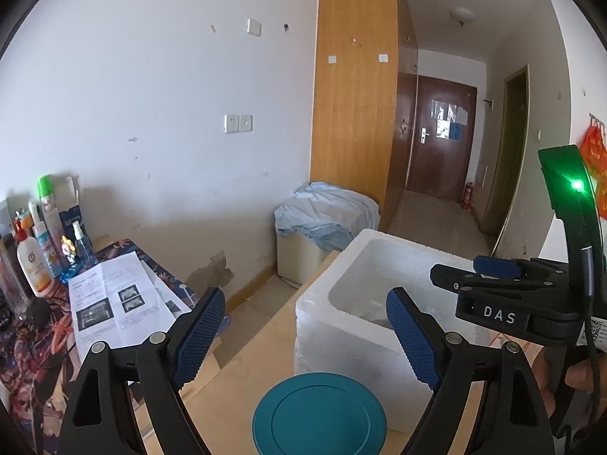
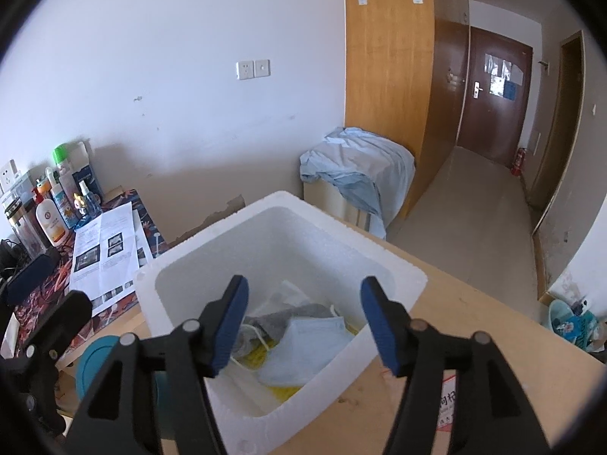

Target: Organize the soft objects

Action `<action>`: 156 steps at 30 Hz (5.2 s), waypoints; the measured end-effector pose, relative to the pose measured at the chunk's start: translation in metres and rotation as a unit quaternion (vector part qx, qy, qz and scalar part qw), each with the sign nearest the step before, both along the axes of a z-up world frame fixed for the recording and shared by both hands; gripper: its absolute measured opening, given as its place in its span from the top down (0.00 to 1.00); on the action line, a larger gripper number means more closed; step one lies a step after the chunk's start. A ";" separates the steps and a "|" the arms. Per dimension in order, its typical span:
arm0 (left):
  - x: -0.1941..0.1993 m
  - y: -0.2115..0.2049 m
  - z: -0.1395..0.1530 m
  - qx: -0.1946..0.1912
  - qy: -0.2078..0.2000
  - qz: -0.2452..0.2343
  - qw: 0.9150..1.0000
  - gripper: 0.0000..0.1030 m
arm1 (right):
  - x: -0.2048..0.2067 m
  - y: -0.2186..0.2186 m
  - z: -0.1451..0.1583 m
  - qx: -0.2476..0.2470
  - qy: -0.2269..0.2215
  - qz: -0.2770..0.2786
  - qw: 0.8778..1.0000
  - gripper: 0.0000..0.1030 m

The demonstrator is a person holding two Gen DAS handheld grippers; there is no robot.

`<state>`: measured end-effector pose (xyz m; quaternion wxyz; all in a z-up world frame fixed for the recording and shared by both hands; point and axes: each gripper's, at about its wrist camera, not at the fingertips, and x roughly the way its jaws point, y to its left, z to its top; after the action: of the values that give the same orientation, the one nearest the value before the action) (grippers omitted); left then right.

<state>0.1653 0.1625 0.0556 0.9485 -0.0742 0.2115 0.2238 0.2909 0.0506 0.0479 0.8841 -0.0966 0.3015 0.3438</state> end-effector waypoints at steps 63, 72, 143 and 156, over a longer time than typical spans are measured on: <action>0.064 -0.191 -0.046 -0.043 0.061 -0.272 0.959 0.15 | -0.020 -0.239 -0.044 -0.017 0.035 -0.230 0.972 0.36; 0.081 -0.197 -0.065 -0.036 0.073 -0.278 0.957 0.15 | -0.009 -0.241 -0.056 -0.021 0.042 -0.229 0.972 0.36; 0.104 -0.176 -0.107 -0.041 0.062 -0.267 0.961 0.98 | 0.057 -0.216 -0.116 -0.041 0.132 -0.239 0.961 0.36; 0.100 -0.165 -0.113 -0.054 0.061 -0.269 0.960 0.98 | 0.086 -0.220 -0.129 -0.074 0.173 -0.297 0.936 0.36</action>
<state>0.2652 -0.0022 -0.0574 0.9535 -0.0519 0.2930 -0.0471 0.3770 -0.1690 -0.0807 0.8703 -0.0062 0.4895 0.0535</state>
